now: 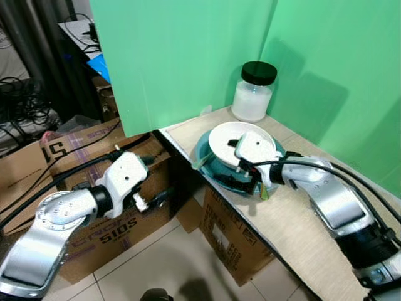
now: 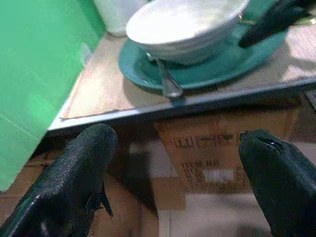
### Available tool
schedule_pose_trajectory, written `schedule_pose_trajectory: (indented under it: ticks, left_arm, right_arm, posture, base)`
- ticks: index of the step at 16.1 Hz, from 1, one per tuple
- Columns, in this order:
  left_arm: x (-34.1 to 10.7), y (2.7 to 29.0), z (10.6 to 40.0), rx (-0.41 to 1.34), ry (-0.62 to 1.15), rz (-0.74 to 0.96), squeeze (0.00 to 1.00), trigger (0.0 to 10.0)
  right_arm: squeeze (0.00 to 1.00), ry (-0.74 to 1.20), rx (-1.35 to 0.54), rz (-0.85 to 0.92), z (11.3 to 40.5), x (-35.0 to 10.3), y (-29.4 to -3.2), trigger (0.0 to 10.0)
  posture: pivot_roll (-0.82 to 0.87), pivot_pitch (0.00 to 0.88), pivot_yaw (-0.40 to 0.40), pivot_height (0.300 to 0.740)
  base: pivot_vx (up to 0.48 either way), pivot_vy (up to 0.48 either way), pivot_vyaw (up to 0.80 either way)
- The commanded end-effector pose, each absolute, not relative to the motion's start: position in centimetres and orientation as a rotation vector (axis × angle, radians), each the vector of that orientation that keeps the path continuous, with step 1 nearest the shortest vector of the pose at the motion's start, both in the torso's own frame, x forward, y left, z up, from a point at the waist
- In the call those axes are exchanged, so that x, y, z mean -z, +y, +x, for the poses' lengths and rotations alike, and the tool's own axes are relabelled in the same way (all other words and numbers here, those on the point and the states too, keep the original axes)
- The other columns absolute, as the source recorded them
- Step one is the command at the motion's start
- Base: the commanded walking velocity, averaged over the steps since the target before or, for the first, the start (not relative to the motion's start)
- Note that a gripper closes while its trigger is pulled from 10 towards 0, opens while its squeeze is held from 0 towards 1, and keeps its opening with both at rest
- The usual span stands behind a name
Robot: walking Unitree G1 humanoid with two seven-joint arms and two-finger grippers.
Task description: Setting the table
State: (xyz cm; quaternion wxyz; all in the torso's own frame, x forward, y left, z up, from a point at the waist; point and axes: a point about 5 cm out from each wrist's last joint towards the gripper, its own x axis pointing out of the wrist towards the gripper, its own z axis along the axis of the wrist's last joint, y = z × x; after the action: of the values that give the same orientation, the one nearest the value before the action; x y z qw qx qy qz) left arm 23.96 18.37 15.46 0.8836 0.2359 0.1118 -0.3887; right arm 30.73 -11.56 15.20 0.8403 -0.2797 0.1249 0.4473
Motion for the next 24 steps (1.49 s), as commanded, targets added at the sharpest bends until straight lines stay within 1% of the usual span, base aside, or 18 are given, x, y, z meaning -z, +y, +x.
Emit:
schedule_pose_trajectory:
  ticks: [1,2,3,4,5,9,14,20,24]
  left_arm:
    - [-15.4,18.2,23.7,0.835,0.234,0.516,0.89,10.0]
    - [-15.3,18.3,23.7,0.837,0.244,0.529,0.89,10.0]
    - [-15.2,18.4,23.6,0.842,0.248,0.533,0.89,10.0]
    - [-15.2,18.3,23.7,0.845,0.248,0.534,0.88,10.0]
    - [-15.2,18.3,23.7,0.847,0.247,0.534,0.89,10.0]
    - [-15.3,17.9,23.5,0.865,0.237,0.531,0.89,10.0]
    - [-15.2,17.8,23.4,0.873,0.237,0.531,0.89,10.0]
    - [-15.1,17.5,23.3,0.887,0.233,0.527,0.88,10.0]
    - [-15.0,17.5,23.3,0.889,0.233,0.531,0.88,10.0]
  right_arm:
    - [0.0,0.298,-0.912,-0.613,31.1,-15.1,-11.7,10.0]
    - [0.0,0.329,-0.889,-0.65,31.2,-14.9,-11.9,10.0]
    - [0.0,0.354,-0.871,-0.696,31.4,-14.7,-12.1,7.8]
    - [0.0,0.37,-0.854,-0.72,31.5,-14.7,-12.4,2.5]
    - [0.0,0.377,-0.843,-0.728,31.5,-14.7,-12.5,0.0]
    - [0.0,0.386,-0.801,-0.765,31.9,-15.3,-13.0,0.0]
    - [0.0,0.383,-0.825,-0.789,31.8,-15.0,-12.4,0.0]
    - [0.0,0.401,-0.832,-0.821,31.6,-14.4,-12.5,0.0]
    - [0.0,0.396,-0.83,-0.806,31.5,-14.4,-12.4,0.0]
  posture:
    - [0.18,0.0,-0.038,0.74]
    - [0.18,0.0,-0.039,0.74]
    - [0.18,0.0,-0.039,0.74]
    - [0.18,0.0,-0.041,0.74]
    - [0.18,0.0,-0.041,0.74]
    - [0.18,0.0,-0.05,0.74]
    - [0.19,0.0,-0.058,0.74]
    - [0.19,0.0,-0.063,0.74]
    - [0.19,0.0,-0.062,0.74]
  base:
    - [0.0,0.0,0.0]
    - [0.0,0.0,0.0]
    - [0.0,0.0,0.0]
    - [0.0,0.0,0.0]
    - [0.0,0.0,0.0]
    - [0.0,0.0,0.0]
    - [0.0,0.0,0.0]
    - [0.0,0.0,0.0]
    - [0.0,0.0,0.0]
